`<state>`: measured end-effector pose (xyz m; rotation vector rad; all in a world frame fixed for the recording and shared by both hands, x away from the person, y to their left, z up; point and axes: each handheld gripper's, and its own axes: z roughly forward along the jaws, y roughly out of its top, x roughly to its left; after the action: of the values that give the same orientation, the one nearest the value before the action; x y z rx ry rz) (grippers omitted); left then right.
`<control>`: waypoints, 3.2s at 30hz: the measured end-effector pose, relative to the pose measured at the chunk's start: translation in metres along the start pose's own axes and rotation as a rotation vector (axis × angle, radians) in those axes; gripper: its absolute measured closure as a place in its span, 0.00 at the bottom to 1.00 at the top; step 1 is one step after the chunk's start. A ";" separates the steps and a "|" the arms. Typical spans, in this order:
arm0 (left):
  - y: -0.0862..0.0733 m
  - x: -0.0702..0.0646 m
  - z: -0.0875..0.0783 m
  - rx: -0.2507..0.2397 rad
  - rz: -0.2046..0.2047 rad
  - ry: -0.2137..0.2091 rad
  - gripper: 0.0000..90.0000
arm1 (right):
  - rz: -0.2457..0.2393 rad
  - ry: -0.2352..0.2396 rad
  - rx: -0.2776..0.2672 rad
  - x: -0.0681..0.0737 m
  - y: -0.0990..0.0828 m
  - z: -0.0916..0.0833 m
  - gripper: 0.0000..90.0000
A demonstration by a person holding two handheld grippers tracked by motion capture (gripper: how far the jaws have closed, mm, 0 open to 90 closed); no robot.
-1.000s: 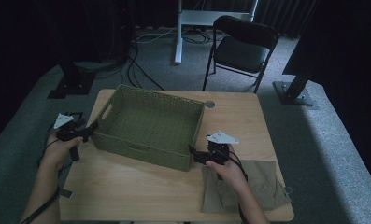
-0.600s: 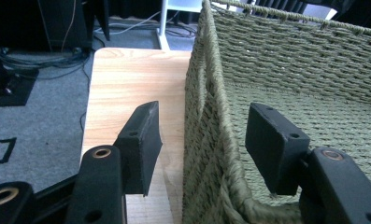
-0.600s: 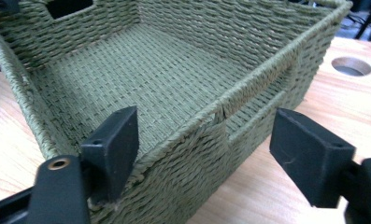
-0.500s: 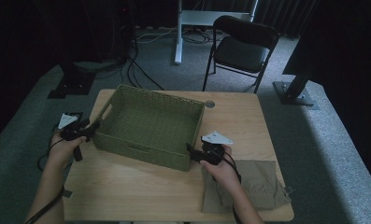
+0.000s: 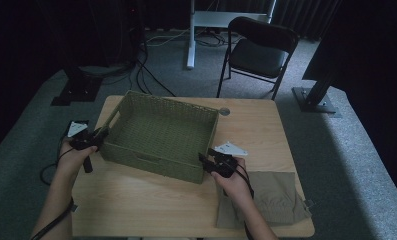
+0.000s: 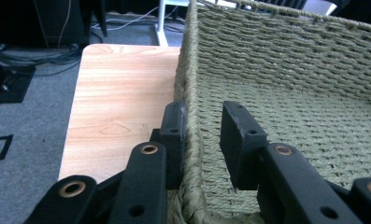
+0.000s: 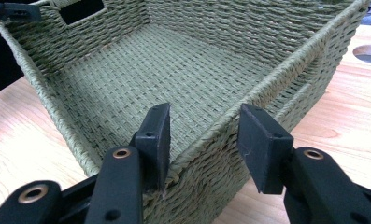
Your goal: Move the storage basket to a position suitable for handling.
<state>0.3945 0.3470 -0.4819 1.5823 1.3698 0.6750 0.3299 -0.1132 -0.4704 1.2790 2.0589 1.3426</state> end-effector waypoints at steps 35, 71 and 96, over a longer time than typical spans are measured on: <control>-0.010 -0.047 -0.016 0.050 -0.027 0.111 0.94 | 0.074 -0.117 0.020 -0.025 0.005 -0.007 0.75; -0.012 -0.072 -0.031 0.098 -0.057 0.004 0.56 | 0.113 -0.161 0.020 -0.042 0.009 -0.013 0.68; 0.009 -0.077 -0.014 0.144 -0.050 0.117 0.71 | 0.141 -0.240 0.064 -0.055 0.028 0.009 0.83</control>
<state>0.3683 0.2771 -0.4559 1.6367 1.5695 0.6597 0.3781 -0.1511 -0.4594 1.5567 1.8899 1.1239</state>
